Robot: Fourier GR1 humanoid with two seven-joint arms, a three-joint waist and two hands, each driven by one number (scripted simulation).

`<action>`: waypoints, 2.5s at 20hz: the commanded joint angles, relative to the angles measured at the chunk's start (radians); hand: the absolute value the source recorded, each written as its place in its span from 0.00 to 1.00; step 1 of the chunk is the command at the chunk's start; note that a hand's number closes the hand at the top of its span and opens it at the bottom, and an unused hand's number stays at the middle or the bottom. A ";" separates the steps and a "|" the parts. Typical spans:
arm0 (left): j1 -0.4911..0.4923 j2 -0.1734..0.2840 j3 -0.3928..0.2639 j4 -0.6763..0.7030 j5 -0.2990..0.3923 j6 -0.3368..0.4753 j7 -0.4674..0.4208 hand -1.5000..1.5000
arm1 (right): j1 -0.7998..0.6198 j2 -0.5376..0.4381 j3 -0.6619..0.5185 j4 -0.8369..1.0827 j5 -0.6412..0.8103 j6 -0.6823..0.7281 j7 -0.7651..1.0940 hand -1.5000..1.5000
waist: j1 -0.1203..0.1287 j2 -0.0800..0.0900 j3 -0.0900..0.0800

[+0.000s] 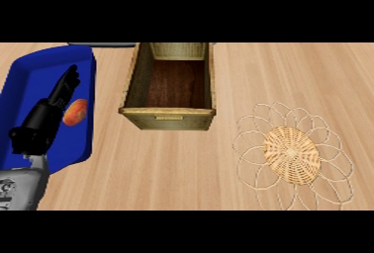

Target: Pick the lemon from the placemat and place it in the basket

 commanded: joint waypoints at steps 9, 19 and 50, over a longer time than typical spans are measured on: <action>0.037 -0.028 -0.014 -0.034 -0.017 0.005 -0.004 0.50 | -0.373 0.114 0.005 -0.012 -0.136 0.176 0.314 1.00 | 0.001 0.000 -0.001; -0.010 -0.004 0.025 0.049 -0.009 -0.021 -0.036 0.50 | -0.581 0.252 0.019 0.206 -0.125 0.084 0.435 1.00 | 0.012 0.010 -0.002; -0.025 -0.016 0.010 -0.036 -0.016 -0.052 0.055 0.50 | -0.648 0.321 0.137 0.471 -0.021 0.257 0.433 0.00 | 0.023 0.014 -0.001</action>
